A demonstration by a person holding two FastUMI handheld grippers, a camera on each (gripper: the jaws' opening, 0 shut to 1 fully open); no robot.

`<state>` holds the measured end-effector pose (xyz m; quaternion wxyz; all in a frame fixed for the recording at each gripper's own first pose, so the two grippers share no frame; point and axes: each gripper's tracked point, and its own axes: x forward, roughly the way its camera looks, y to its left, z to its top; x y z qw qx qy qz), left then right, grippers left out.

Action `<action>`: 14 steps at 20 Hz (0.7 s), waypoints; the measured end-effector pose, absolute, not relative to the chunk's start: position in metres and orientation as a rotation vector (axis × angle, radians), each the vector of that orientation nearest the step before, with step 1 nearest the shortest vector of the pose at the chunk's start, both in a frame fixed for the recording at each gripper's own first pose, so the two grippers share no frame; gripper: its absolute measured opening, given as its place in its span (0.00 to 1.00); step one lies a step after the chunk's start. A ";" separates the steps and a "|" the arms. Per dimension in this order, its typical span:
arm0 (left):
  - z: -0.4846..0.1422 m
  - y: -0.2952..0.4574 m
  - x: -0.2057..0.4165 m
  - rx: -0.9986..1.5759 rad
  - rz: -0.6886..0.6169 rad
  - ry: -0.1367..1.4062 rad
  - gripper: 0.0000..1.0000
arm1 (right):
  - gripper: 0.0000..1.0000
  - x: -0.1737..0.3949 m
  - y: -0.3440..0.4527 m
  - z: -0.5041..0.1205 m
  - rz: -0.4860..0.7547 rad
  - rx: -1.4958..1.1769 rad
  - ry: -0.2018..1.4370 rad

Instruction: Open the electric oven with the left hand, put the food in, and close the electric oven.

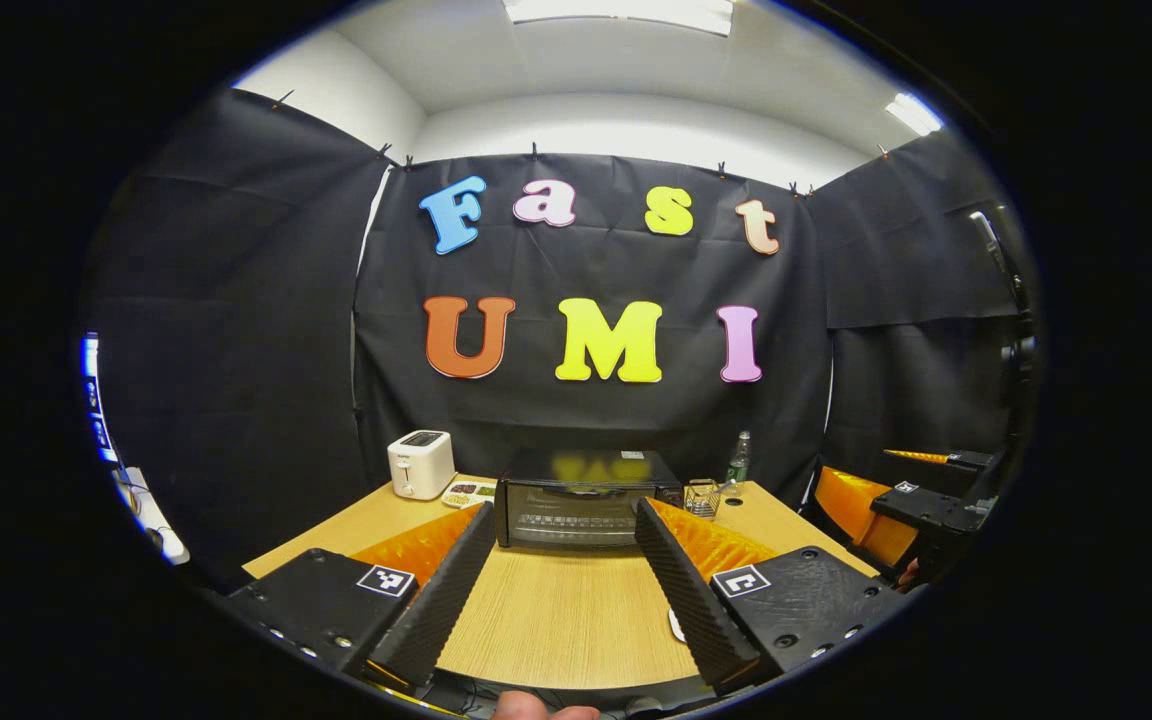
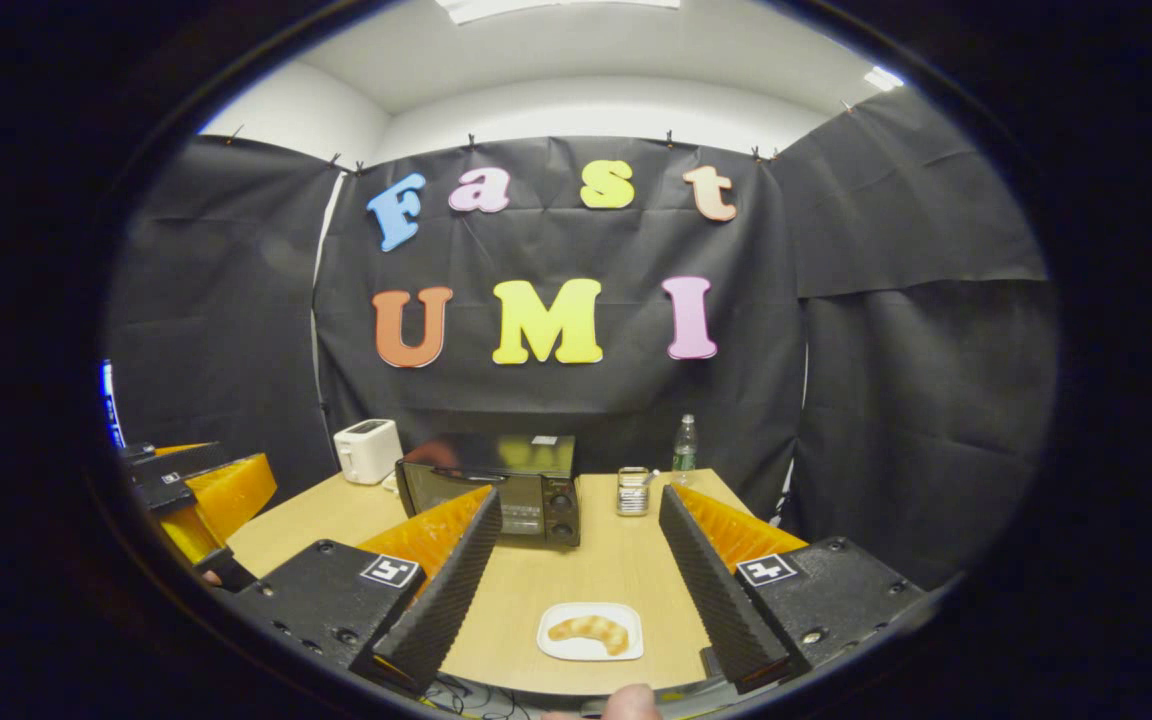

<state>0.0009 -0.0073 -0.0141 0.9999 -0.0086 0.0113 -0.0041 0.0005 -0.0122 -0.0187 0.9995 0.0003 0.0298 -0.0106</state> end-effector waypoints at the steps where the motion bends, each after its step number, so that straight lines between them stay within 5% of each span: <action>1: -0.013 -0.009 0.002 -0.019 -0.010 0.025 0.92 | 0.99 0.001 -0.013 -0.017 -0.022 -0.003 0.060; 14: -0.035 -0.001 0.035 -0.020 -0.008 0.095 0.93 | 0.99 0.032 -0.012 -0.034 -0.009 0.001 0.124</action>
